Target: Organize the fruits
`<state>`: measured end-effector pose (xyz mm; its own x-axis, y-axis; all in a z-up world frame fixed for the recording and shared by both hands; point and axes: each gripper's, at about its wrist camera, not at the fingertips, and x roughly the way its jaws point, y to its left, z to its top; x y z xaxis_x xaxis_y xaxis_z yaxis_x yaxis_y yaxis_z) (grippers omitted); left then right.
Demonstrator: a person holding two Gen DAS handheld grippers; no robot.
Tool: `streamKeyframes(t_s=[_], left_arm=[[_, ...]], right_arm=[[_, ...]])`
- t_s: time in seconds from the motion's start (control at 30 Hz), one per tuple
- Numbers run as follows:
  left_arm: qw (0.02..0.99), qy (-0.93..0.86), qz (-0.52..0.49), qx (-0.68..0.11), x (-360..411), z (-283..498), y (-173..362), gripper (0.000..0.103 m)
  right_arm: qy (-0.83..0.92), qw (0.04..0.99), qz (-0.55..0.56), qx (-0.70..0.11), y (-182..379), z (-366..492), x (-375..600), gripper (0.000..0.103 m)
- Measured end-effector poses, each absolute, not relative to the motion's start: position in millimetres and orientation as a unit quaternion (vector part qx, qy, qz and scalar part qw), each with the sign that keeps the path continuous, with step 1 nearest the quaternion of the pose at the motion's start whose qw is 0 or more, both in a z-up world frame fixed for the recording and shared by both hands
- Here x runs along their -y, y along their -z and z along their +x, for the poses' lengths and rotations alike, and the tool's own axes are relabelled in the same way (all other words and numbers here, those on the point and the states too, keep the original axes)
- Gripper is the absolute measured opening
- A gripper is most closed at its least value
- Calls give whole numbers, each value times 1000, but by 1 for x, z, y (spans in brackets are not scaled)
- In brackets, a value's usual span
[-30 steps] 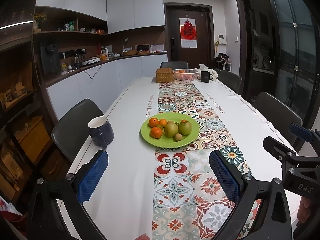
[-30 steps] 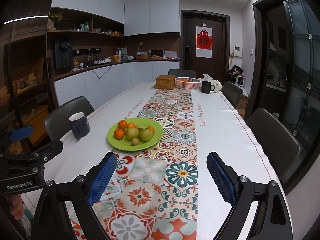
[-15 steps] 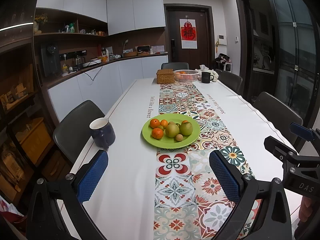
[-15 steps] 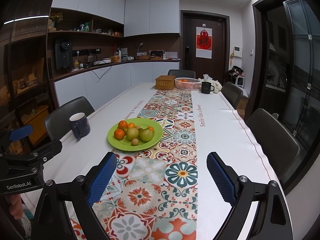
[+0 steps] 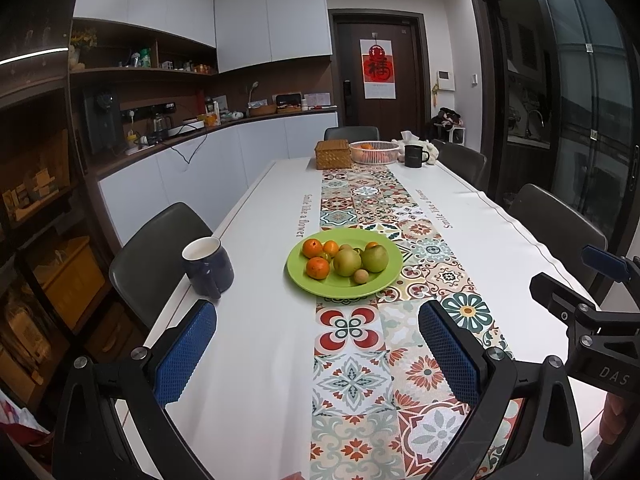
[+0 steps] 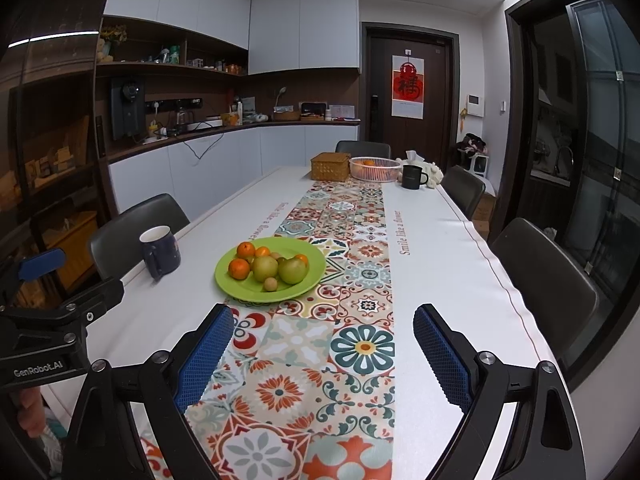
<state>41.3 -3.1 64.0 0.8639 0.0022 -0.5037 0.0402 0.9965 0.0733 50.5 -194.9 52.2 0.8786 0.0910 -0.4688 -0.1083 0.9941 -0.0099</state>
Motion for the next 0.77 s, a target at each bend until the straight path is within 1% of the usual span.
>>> streamKeyframes(t_s=[0.77], left_arm=[[965, 1, 42, -257, -6, 42, -62, 103]], right_arm=[[-51, 967, -20, -250, -48, 47, 194, 92]])
